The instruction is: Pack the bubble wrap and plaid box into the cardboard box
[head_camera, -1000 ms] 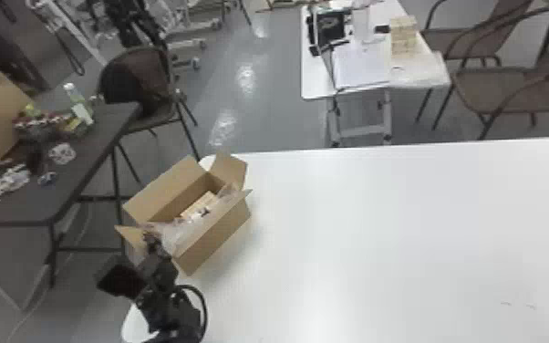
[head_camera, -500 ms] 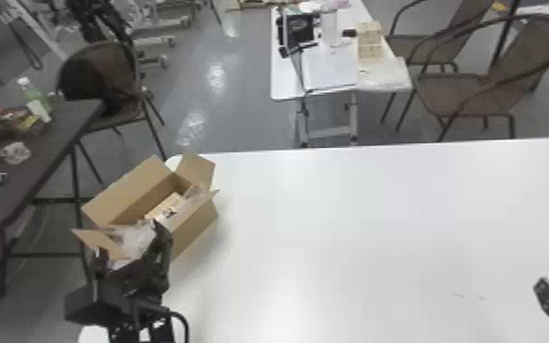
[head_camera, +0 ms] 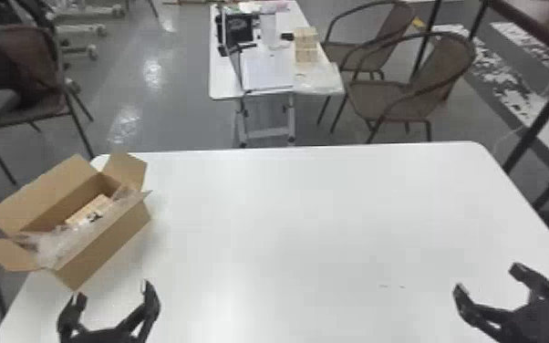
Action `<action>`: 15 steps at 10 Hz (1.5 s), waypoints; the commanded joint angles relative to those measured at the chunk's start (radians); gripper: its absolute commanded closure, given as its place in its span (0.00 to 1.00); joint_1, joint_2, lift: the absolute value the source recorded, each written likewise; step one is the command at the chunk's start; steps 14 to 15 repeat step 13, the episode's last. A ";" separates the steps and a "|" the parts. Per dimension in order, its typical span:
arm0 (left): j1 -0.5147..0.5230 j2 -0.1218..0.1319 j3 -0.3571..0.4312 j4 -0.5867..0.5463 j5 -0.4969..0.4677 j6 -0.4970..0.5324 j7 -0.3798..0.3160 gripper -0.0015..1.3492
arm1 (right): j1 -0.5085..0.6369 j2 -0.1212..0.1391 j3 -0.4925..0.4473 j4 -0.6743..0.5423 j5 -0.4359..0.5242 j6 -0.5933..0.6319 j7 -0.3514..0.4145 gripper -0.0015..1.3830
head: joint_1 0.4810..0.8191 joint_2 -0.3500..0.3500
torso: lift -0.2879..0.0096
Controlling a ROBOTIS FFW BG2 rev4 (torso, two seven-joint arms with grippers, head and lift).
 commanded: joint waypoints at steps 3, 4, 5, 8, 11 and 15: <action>0.070 0.040 -0.039 -0.006 -0.009 0.030 -0.003 0.13 | 0.087 0.001 0.084 0.026 0.005 -0.046 -0.061 0.09 | 0.63 0.50 | 0.82; 0.067 0.040 -0.038 -0.006 -0.009 0.031 -0.006 0.13 | 0.087 0.001 0.100 0.038 0.002 -0.049 -0.076 0.09 | 0.63 0.51 | 0.82; 0.064 0.043 -0.041 -0.006 -0.009 0.037 -0.011 0.13 | 0.084 0.001 0.102 0.041 -0.001 -0.049 -0.075 0.09 | 0.63 0.53 | 0.82; 0.066 0.043 -0.039 -0.006 -0.003 0.048 -0.015 0.13 | 0.089 0.001 0.122 0.055 -0.018 -0.062 -0.084 0.09 | 0.63 0.55 | 0.82; 0.066 0.043 -0.039 -0.006 0.004 0.059 -0.020 0.13 | 0.106 0.001 0.127 0.032 0.003 -0.062 -0.118 0.09 | 0.63 0.56 | 0.82; 0.066 0.043 -0.039 -0.006 0.008 0.062 -0.021 0.13 | 0.112 0.001 0.128 0.029 0.005 -0.055 -0.130 0.09 | 0.63 0.56 | 0.82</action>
